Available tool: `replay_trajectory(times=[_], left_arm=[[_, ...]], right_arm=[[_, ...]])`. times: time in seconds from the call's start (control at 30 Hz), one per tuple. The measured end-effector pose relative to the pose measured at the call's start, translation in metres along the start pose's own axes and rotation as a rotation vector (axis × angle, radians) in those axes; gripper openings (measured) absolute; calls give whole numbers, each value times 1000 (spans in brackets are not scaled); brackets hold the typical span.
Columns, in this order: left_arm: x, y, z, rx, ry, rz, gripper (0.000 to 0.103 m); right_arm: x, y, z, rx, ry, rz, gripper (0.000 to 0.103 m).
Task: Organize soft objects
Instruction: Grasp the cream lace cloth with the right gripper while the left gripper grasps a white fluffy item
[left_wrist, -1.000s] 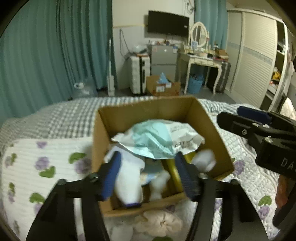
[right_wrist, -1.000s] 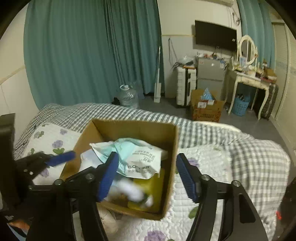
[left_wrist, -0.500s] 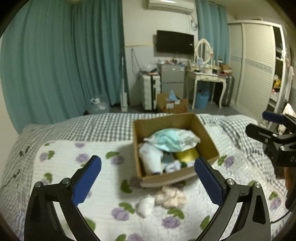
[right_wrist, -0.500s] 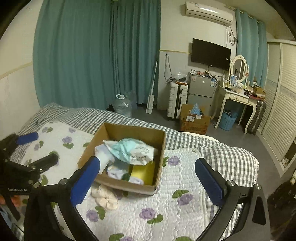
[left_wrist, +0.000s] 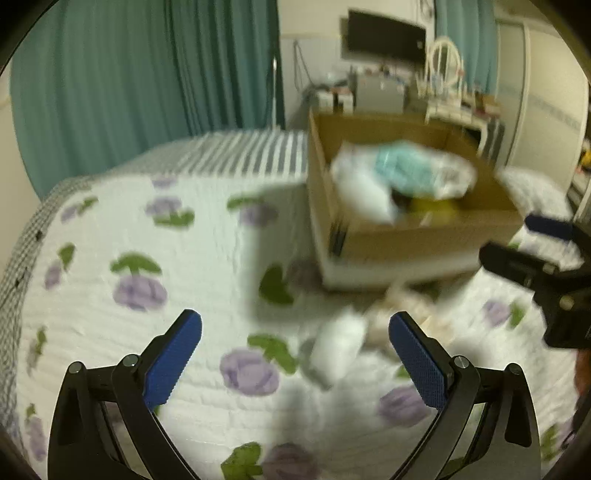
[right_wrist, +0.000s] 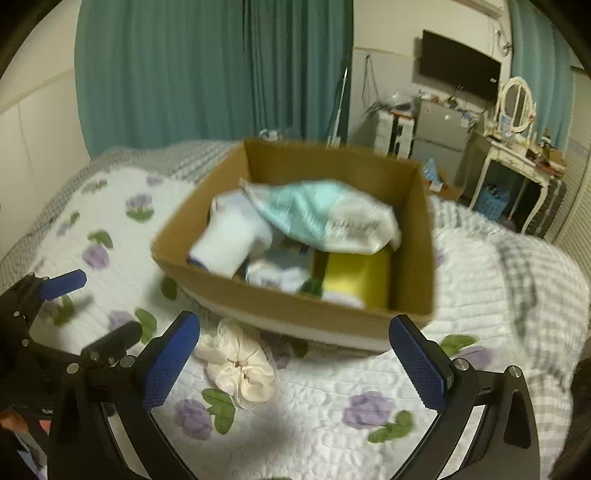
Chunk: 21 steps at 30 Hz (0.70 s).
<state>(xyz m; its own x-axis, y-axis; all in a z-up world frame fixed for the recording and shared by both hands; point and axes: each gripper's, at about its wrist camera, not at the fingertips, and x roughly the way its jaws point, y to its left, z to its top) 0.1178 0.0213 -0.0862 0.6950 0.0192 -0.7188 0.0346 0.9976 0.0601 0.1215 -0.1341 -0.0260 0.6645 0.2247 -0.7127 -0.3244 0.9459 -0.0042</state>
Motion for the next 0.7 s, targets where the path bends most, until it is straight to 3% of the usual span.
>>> replay_trajectory(times=[0.13,0.33,0.5,0.57,0.7], left_arm=[[23,4,-14,6,88,-4,103],[30,2,-18,-4,111,-7,101],[31,1,-20,-4,106,-12,101],[32,-2,-19,5,105,-19,97],[43,-7,-16,-7,117,-33,89]], right_arm=[[39,4,-30,6,78,48,101],[79,30,-47,-113,177,85,84],[77,35,-54,-122,180,129,30],[71,30,-54,-106,167,116,24],[61,9,-57,-29,161,51,21]])
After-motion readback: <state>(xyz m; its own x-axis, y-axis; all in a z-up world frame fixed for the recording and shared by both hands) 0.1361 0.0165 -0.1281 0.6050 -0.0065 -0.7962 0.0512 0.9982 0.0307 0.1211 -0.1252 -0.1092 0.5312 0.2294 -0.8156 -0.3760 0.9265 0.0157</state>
